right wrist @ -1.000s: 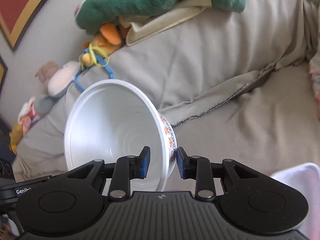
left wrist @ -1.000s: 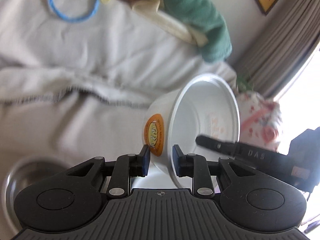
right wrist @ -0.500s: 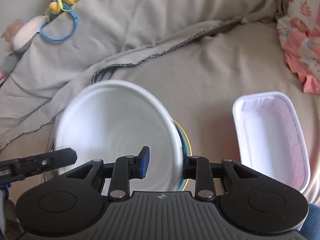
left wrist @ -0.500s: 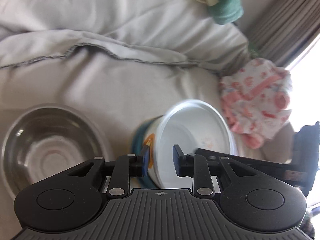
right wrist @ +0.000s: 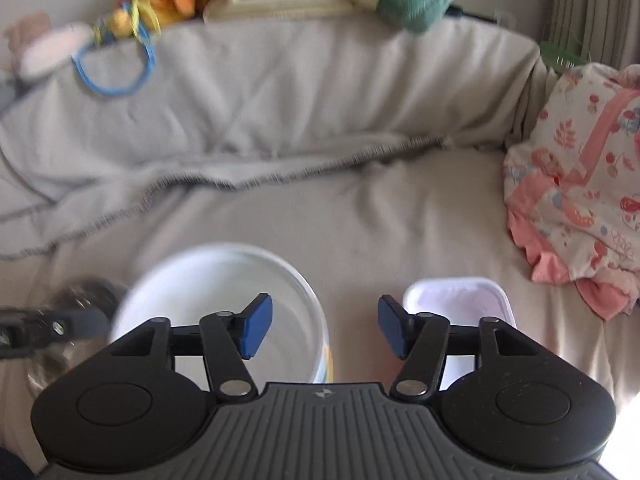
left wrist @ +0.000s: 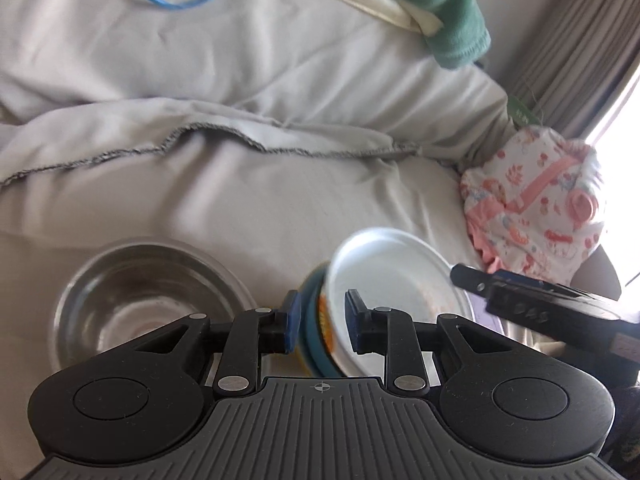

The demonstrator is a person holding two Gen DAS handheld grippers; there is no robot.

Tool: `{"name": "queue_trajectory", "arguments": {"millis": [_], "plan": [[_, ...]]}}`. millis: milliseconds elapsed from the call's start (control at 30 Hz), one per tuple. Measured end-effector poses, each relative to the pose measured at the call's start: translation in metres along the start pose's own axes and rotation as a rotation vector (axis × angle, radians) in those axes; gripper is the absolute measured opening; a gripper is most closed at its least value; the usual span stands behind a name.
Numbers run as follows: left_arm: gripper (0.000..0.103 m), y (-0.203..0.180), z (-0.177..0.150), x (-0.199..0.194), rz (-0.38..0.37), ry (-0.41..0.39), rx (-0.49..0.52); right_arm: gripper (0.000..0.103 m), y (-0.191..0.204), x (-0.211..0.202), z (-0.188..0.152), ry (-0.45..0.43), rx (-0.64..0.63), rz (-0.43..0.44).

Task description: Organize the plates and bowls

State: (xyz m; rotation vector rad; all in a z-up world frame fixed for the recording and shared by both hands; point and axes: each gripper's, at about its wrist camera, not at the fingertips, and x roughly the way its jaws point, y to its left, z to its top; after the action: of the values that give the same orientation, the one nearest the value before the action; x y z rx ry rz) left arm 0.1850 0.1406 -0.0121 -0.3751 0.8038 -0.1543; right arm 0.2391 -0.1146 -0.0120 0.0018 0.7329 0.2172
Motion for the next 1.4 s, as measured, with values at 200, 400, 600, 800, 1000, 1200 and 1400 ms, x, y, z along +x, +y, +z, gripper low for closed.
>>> {"name": "queue_trajectory", "arguments": {"millis": [200, 400, 600, 800, 1000, 1200, 1400], "plan": [[0.027, 0.048, -0.011, -0.042, 0.016, -0.086, -0.067, 0.068, 0.051, -0.007, 0.014, -0.005, -0.089, 0.12], [0.028, 0.152, -0.04, -0.064, 0.162, -0.123, -0.338, 0.068, 0.098, 0.019, 0.035, 0.119, -0.145, 0.225], [0.028, 0.179, -0.048, -0.052, 0.153, -0.085, -0.394, 0.069, 0.169, 0.072, 0.022, 0.195, -0.34, 0.166], [0.035, 0.17, -0.051, -0.022, 0.192, -0.001, -0.34, 0.069, 0.215, 0.103, 0.014, 0.249, -0.475, 0.186], [0.029, 0.172, -0.055, -0.005, 0.177, 0.025, -0.334, 0.069, 0.222, 0.139, 0.009, 0.35, -0.45, 0.166], [0.028, 0.174, -0.055, 0.001, 0.17, 0.008, -0.336, 0.071, 0.222, 0.154, -0.001, 0.438, -0.385, 0.218], [0.028, 0.165, -0.046, -0.003, 0.229, -0.047, -0.256, 0.072, 0.212, 0.154, 0.003, 0.448, -0.316, 0.243]]}}
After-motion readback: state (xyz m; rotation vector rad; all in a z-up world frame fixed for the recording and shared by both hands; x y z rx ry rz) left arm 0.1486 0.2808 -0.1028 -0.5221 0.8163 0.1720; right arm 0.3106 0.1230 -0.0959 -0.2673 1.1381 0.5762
